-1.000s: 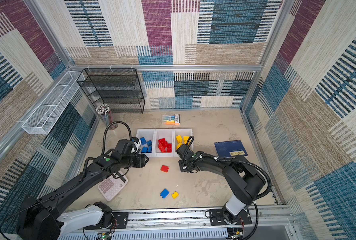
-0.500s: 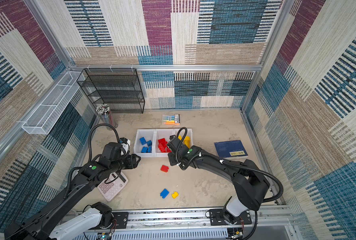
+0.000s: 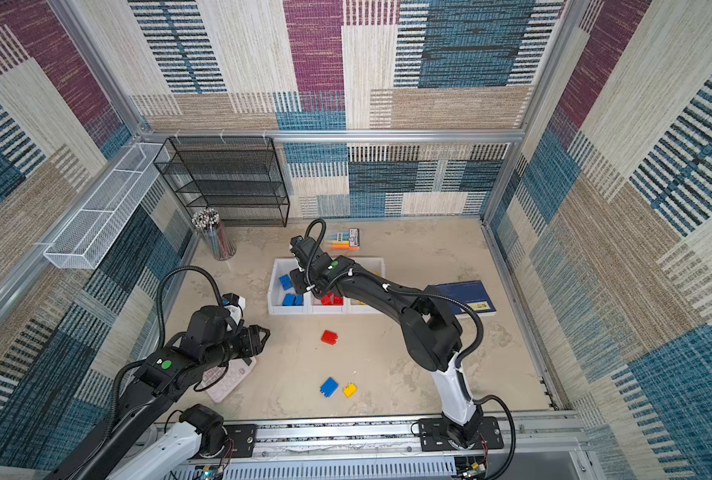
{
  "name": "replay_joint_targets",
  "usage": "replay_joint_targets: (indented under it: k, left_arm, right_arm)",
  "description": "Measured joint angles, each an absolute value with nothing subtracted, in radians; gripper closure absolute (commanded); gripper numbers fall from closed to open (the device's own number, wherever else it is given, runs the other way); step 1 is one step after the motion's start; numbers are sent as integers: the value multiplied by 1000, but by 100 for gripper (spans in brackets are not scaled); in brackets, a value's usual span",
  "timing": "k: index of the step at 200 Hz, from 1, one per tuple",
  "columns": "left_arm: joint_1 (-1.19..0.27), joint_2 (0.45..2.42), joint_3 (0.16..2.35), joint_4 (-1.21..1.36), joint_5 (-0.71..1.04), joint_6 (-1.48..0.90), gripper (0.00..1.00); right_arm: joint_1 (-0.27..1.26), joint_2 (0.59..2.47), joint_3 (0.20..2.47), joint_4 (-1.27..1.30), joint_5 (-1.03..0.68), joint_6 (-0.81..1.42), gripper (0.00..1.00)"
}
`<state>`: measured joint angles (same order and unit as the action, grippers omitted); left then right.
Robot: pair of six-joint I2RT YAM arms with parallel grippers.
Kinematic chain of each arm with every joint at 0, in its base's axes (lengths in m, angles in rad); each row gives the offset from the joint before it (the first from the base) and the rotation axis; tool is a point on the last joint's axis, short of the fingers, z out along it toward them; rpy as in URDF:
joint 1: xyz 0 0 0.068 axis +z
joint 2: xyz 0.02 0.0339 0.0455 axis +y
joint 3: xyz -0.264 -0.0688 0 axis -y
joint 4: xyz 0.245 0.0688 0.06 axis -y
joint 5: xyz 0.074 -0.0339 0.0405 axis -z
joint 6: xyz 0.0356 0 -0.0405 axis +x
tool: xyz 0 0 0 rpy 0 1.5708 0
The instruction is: Sort the legos into containers by color
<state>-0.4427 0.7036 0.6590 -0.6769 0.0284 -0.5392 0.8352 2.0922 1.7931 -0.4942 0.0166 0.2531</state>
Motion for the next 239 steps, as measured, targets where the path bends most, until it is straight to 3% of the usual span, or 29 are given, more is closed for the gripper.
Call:
replay_joint_targets:
  k: [22,48,65,139,177,239]
  left_arm:
    - [-443,698,651,-680,30,-548,41]
    - [-443,702,645,-680,33,-550,41]
    - [-443,709,645,-680,35,-550,41]
    - [-443,714,638,-680,59,-551,41]
    - [-443,748,638,-676,71,-550,41]
    - [-447,913,669,-613,137,-522,40]
  right_arm:
    - [837,2163,1865,-506,-8,246,59]
    - [838,2230,1929,-532,-24,243,41]
    - [838,2249,1952,-554,-29,241,34]
    - [838,2110,1931,-569,-8,238,30]
    - [832,1932,1758,-539,44,235,28]
    - [754,1565,1251,-476,105,340,27]
